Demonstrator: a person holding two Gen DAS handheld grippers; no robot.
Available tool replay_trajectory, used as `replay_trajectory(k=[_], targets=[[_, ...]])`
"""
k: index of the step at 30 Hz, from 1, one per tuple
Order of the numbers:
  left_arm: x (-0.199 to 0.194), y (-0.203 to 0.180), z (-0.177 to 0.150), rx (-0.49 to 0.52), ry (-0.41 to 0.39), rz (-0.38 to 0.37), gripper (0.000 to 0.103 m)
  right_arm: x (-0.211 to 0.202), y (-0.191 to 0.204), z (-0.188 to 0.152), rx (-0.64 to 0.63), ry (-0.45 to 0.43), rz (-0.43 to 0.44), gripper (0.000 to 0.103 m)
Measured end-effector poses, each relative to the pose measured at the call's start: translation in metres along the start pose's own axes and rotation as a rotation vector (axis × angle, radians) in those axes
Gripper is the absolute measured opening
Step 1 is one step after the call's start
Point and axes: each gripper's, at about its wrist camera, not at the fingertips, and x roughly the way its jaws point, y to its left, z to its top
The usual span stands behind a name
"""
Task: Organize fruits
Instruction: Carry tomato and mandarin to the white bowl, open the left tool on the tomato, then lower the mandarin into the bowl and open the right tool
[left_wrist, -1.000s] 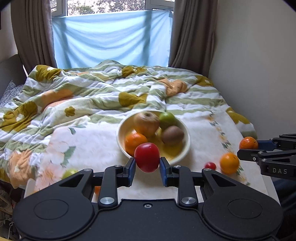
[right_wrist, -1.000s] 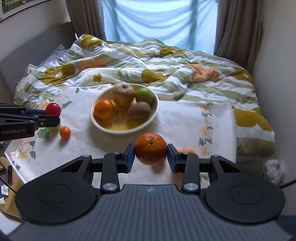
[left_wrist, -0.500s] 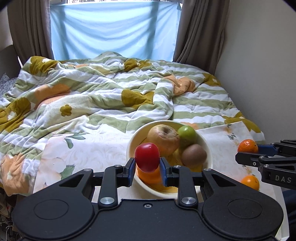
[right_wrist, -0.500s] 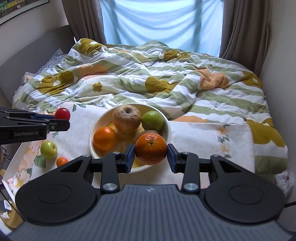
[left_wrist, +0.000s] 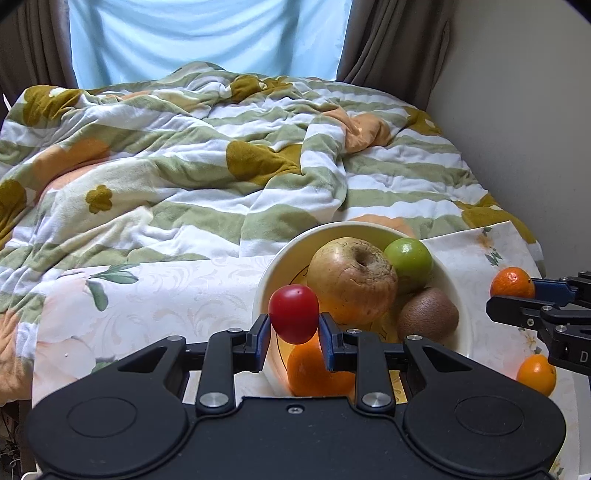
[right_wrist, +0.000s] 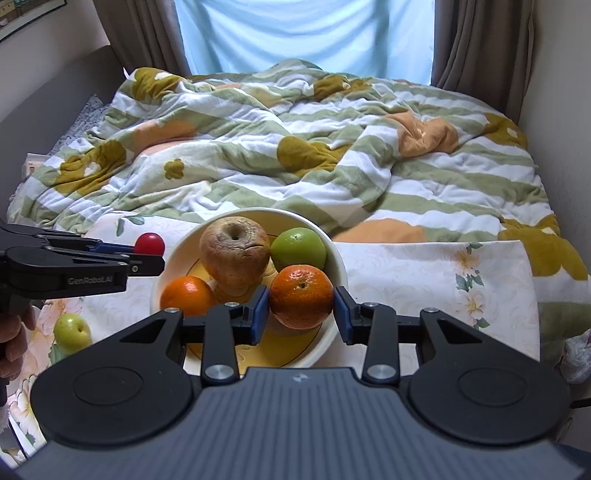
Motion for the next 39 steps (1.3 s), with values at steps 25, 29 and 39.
replay_trajectory(k=[25,29,39], targets=[[-0.024,0.006,-0.016,0.084,-0.023,0.08,0.102,0.03,-0.002,0.009,-0.003,0.018,-0.002,0.053],[-0.031,0.011,-0.023,0.057,-0.024,0.084,0.102,0.033,0.005,0.01,-0.036,0.023,0.005,0.053],[-0.038,0.021,-0.04,0.018,-0.015,0.08,0.102,0.049,0.04,0.003,-0.128,0.046,0.069,0.053]])
